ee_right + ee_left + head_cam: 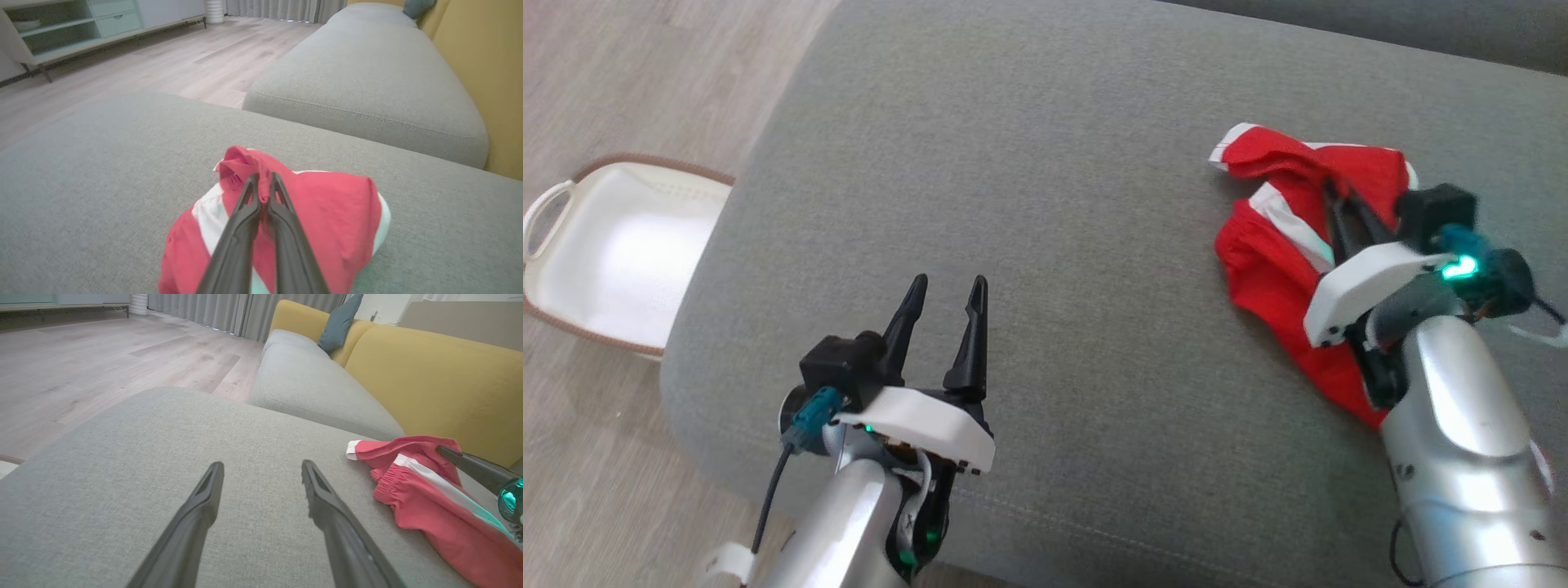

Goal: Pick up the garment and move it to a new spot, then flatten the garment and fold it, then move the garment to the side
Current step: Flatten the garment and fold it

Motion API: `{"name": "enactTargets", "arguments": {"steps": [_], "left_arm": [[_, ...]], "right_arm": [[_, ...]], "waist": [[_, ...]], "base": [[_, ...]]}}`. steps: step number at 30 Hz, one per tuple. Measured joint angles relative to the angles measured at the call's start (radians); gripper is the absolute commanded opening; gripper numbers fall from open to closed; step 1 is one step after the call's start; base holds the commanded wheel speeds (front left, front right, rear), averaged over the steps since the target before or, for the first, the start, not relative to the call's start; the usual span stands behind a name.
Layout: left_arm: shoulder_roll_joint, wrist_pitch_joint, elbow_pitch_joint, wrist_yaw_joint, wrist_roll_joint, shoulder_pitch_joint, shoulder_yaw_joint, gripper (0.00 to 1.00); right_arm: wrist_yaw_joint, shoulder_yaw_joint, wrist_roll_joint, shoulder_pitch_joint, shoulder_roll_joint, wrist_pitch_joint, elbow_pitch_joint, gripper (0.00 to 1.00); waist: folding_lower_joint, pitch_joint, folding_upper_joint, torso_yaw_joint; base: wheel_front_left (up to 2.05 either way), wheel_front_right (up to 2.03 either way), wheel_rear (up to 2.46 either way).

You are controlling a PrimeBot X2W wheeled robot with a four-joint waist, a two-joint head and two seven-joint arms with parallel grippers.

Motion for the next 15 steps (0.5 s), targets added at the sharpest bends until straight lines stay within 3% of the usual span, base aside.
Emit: {"name": "enactTargets", "arguments": {"steps": [11,15], "left_arm": [[0.000,0.000,0.000,0.000,0.000,-0.013,-0.002,1.00],[0.000,0.000,-0.001,0.000,0.000,-0.020,-0.002,1.00]], "right_arm": [[0.000,-0.284,0.028,-0.114,0.003,-0.039,-0.012,0.00],[0.000,-0.379,-0.064,-0.158,-0.007,-0.026,0.027,0.00]], "waist": [[0.0000,-0.001,0.0000,-0.052],[0.0000,-0.001,0.0000,-0.061]], "base": [[0.00,0.00,0.00],[0.00,0.00,0.00]]}}
